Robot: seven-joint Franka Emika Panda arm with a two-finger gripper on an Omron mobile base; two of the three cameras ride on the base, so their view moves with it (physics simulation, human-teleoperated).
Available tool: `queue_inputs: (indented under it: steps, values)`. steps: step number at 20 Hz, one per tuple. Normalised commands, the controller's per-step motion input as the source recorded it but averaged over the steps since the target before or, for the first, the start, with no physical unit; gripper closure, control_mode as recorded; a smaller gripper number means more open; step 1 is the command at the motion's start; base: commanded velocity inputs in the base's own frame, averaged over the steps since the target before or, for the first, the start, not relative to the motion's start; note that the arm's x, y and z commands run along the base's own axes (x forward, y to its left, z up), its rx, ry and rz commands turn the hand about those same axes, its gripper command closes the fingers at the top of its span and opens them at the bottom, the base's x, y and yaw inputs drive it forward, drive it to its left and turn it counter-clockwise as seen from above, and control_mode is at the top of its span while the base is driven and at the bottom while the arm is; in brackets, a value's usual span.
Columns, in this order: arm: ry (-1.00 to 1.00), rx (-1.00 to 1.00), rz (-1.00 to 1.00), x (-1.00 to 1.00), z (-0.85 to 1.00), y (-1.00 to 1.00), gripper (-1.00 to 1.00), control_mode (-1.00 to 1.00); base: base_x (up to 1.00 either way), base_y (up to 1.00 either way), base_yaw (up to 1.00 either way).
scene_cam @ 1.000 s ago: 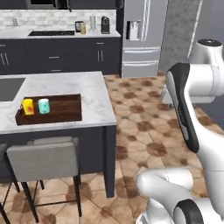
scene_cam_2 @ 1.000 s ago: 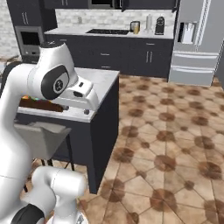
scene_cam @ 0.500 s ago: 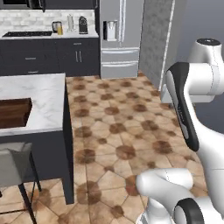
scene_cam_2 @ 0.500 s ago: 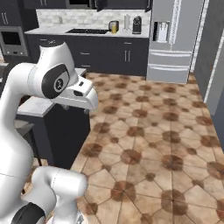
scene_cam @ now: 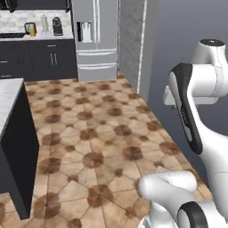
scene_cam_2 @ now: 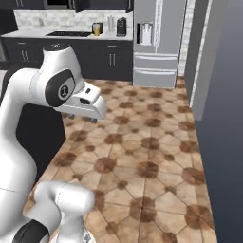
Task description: There is a tray on the dining counter. Grab the cup, mug, and pitcher and place them on the tray. The pitcher may be placed next to the tray if it cannot fit the tray.
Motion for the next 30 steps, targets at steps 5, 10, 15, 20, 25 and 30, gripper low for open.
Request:
queue_inputs:
  steps: [5, 10, 15, 20, 25, 30]
  values:
    - [0.0, 0.0, 0.0, 0.0, 0.0, 0.0, -1.0, 1.0, 0.67, -0.91, -0.04]
    - [0.0, 0.0, 0.0, 0.0, 0.0, 0.0, -1.0, 1.0, 1.0, -0.39, 0.0]
    - [0.0, 0.0, 0.0, 0.0, 0.0, 0.0, -1.0, 1.0, 1.0, -0.04, 0.0]
    - [0.0, 0.0, 0.0, 0.0, 0.0, 0.0, -1.0, 1.0, 1.0, 0.07, 0.01]
    - [0.0, 0.0, 0.0, 0.0, 0.0, 0.0, -1.0, 1.0, 1.0, 0.0, 0.03]
    - [0.0, 0.0, 0.0, 0.0, 0.0, 0.0, -1.0, 1.0, 1.0, 0.0, 0.04]
